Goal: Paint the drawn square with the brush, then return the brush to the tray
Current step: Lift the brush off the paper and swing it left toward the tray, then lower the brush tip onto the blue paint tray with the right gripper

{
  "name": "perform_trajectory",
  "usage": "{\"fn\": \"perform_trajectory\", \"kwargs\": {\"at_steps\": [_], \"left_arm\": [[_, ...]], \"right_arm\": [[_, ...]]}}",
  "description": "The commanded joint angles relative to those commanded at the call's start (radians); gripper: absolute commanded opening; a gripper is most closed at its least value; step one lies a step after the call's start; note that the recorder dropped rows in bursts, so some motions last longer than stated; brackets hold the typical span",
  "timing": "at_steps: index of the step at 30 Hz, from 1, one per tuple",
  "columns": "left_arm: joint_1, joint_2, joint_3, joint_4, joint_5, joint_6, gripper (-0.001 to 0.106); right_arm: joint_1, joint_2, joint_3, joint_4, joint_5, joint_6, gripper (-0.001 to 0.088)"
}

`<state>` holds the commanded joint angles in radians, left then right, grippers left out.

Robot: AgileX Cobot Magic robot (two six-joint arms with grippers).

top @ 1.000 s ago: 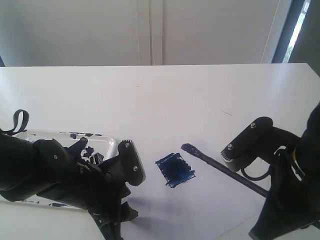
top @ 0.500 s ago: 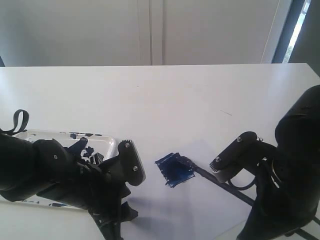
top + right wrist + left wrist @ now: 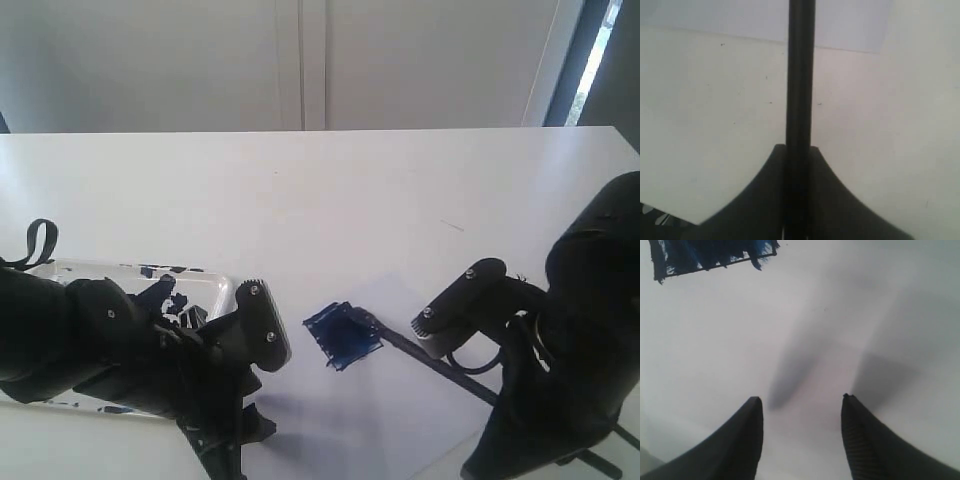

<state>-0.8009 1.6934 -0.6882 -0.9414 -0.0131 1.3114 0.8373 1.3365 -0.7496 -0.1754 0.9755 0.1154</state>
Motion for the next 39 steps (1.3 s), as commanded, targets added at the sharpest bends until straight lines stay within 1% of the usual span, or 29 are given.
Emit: {"fn": "perform_trajectory", "kwargs": {"at_steps": [6,11,16,18,19,22,24,25,27,30,32,34,36,39], "left_arm": [[0.000,0.000,0.000,0.000,0.000,0.000,0.054],[0.000,-0.004,0.000,0.000,-0.010,0.000,0.054],[0.000,-0.064,0.000,0.000,-0.018,0.000,0.054],[0.000,-0.107,0.000,0.000,-0.018,-0.014,0.054],[0.000,-0.125,0.000,0.000,-0.018,-0.026,0.054],[0.000,-0.193,0.000,0.000,-0.018,-0.049,0.054],[0.000,-0.229,0.000,0.000,-0.015,-0.062,0.054],[0.000,-0.246,0.000,-0.005,-0.015,-0.064,0.054],[0.000,-0.275,0.000,-0.024,0.013,-0.064,0.054],[0.000,-0.299,0.000,-0.026,0.100,-0.078,0.054],[0.000,-0.309,0.002,-0.022,0.175,-0.102,0.054],[-0.002,-0.317,0.015,-0.020,0.221,-0.127,0.054],[-0.004,-0.328,0.035,-0.015,0.230,-0.155,0.052],[-0.004,-0.350,0.075,0.009,0.223,-0.192,0.046]], "right_arm": [[0.000,-0.104,-0.031,0.000,-0.016,0.000,0.0000],[0.000,-0.179,-0.031,0.000,-0.003,0.000,0.0000],[0.000,-0.236,-0.031,0.000,0.009,0.000,0.0000],[0.000,-0.257,-0.031,0.010,0.014,-0.031,0.0000],[0.000,-0.265,-0.031,0.030,0.015,-0.078,0.0000],[0.000,-0.276,-0.031,0.155,0.021,-0.229,0.0000],[0.000,-0.276,-0.031,0.203,0.021,-0.250,0.0000],[0.000,-0.276,-0.031,0.198,0.017,-0.242,0.0000],[0.000,-0.276,-0.031,0.189,0.011,-0.231,0.0000],[0.000,-0.276,-0.031,0.175,-0.012,-0.228,0.0000],[0.000,-0.276,-0.031,0.175,-0.030,-0.284,0.0000],[0.000,-0.272,-0.031,0.175,-0.040,-0.322,0.0000],[0.000,-0.251,-0.033,0.175,-0.040,-0.322,0.0000],[0.000,-0.212,-0.034,0.186,-0.061,-0.341,0.0000]]}}
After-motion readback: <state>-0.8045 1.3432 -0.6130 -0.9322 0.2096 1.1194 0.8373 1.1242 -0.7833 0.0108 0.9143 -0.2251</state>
